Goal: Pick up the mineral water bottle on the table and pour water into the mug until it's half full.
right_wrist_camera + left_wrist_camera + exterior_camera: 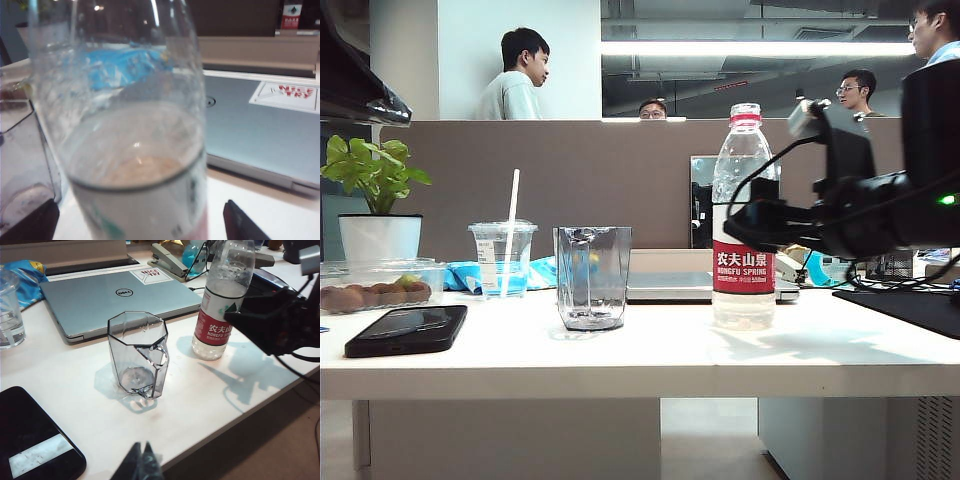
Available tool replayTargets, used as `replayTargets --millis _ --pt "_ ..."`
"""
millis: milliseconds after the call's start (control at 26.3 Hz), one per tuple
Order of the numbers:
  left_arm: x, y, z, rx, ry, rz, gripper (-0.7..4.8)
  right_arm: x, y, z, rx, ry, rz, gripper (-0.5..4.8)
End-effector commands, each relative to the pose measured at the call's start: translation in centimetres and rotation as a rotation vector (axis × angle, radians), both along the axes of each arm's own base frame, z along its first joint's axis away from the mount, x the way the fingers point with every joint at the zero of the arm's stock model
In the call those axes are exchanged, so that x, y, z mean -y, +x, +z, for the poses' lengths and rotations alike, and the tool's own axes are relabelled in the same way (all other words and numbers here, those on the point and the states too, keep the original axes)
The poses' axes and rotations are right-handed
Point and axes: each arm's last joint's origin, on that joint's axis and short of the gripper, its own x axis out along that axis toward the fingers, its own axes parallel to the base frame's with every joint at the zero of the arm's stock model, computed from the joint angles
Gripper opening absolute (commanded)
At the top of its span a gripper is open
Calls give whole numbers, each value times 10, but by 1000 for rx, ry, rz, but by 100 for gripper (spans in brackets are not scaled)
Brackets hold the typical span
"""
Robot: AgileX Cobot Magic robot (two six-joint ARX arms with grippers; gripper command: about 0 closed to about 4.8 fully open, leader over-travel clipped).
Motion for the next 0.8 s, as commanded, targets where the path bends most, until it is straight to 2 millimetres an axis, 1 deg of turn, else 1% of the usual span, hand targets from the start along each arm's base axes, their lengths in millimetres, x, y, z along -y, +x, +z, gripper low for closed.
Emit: replayTargets --millis 38,266,531,645,721,797 --pt "0 0 2 6 -7 -4 -3 -9 10 1 25 9 26 479" --pt "0 0 2 5 -6 -2 -4 -15 27 -1 40 14 30 479" --pt "0 0 2 4 -6 -4 -4 -20 40 -4 39 13 26 479" --pt "0 0 2 5 -6 -4 -4 -20 41 -6 14 4 25 418" --pt "0 0 2 4 -5 -4 -4 -20 41 -7 6 2 25 412" --pt "0 0 2 4 -6 -4 -4 -20 41 -7 1 -1 15 377"
